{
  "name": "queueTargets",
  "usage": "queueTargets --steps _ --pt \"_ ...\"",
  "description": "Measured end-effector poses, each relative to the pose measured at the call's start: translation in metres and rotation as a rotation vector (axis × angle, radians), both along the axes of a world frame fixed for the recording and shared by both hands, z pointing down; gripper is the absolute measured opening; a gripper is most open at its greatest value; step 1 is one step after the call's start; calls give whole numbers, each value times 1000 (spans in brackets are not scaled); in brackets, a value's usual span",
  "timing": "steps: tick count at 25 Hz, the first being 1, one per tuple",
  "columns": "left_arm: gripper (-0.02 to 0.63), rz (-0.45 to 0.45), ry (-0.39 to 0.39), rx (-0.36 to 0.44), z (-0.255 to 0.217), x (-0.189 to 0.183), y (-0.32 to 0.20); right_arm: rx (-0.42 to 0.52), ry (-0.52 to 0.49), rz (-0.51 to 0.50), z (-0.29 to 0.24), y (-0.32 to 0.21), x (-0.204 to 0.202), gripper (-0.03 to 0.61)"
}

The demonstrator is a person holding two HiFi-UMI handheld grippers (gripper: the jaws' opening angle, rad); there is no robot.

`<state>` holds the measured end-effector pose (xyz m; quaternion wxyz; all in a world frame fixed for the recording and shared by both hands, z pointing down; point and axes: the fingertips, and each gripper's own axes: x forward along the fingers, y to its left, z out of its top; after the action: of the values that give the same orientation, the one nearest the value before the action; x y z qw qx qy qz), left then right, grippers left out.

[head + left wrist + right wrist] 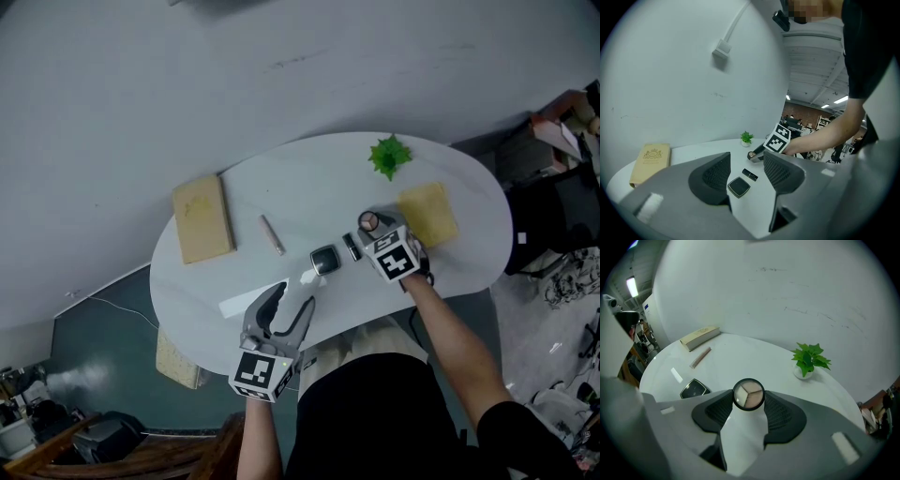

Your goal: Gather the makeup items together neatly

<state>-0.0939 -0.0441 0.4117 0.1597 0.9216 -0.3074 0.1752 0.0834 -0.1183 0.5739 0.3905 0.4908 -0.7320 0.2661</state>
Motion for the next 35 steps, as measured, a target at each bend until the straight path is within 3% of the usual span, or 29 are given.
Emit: queueTargets --steps 18,35 --pt "216 -108 -33 -28 10 38 22 -94 -11 -165 43 39 2 221" --pt "216 -147 -40 -48 18 54 30 -82 27 -218 57 48 8 221"
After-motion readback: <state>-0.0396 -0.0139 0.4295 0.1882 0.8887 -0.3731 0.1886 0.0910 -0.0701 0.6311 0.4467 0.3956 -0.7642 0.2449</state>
